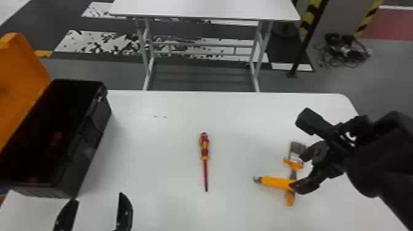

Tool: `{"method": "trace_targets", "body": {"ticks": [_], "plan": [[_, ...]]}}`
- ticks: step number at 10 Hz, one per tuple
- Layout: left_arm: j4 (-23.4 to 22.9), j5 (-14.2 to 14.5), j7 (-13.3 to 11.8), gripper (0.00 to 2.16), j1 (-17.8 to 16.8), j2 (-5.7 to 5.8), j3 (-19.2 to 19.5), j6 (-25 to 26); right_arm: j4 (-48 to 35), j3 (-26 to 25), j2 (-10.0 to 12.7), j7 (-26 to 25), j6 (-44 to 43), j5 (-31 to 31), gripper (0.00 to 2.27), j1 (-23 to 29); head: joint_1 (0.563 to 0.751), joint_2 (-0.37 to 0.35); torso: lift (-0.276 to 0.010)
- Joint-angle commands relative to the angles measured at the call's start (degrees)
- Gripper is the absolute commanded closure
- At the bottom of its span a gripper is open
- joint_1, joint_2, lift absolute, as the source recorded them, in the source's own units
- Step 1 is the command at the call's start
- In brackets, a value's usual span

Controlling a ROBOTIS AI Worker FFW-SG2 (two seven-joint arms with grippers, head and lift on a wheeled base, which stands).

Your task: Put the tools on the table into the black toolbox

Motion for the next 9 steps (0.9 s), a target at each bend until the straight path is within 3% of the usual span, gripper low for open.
{"method": "trace_targets", "body": {"ticks": [1,5,9], "plan": [[0.2,-0.17,0.11,0.0,0.13,-0.55,-0.19,-0.01,1.11,1.67,-1.63,0.19,-1.93,-0.82,0.0,-0.2,0.695,-0.044,-0.075],[0.82,-0.79,0.29,0.0,0.13,-1.7,-0.28,0.16,5.33,6.86,-2.6,0.19,-4.92,-2.05,0.0,-3.11,0.695,-0.066,-0.075],[1.52,-0.53,0.29,0.0,-0.66,-1.78,0.07,0.34,8.32,12.92,-2.33,0.19,-3.69,-1.61,0.0,-8.55,0.695,-0.05,-0.075]]}}
